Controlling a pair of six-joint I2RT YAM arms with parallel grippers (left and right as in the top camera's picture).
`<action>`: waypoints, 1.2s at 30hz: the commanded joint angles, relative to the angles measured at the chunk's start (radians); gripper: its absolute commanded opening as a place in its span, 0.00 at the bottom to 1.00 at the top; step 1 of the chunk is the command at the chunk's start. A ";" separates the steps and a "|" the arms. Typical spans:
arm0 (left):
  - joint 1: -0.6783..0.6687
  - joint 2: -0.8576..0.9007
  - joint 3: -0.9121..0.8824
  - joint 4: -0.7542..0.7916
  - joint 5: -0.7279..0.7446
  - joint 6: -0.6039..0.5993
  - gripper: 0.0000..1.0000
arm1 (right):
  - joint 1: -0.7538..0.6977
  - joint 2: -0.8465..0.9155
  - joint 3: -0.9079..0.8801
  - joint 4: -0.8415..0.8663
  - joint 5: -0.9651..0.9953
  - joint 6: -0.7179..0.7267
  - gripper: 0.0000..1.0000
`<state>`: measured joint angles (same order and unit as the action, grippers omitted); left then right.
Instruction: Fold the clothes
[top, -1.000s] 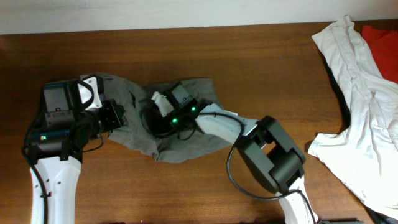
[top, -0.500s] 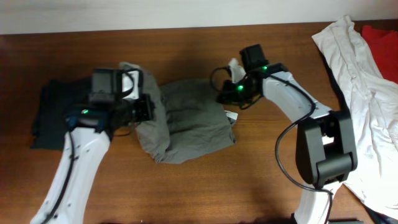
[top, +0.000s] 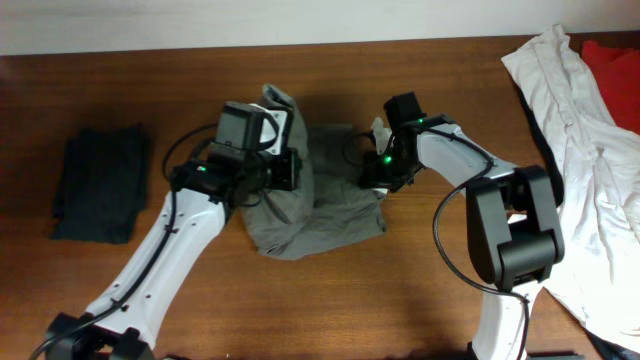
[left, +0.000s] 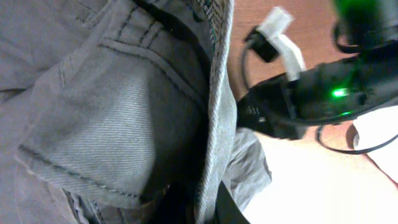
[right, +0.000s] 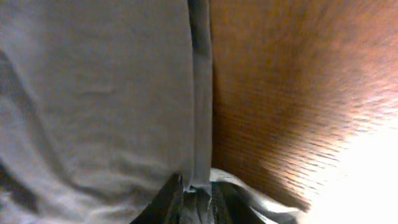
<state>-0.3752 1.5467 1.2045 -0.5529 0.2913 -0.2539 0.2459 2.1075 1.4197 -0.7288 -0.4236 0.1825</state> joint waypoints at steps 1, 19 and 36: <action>-0.039 0.051 0.025 0.019 0.002 -0.007 0.01 | 0.038 0.035 -0.019 0.002 0.018 -0.011 0.21; -0.095 0.060 0.134 -0.039 0.072 -0.020 0.65 | 0.045 0.031 -0.001 -0.051 0.064 -0.005 0.21; 0.105 0.138 0.137 -0.120 -0.192 -0.021 0.68 | -0.042 -0.343 0.226 -0.275 0.121 -0.031 0.21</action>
<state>-0.2703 1.6112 1.3327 -0.6552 0.1173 -0.2871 0.1688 1.8252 1.6272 -0.9955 -0.2276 0.1829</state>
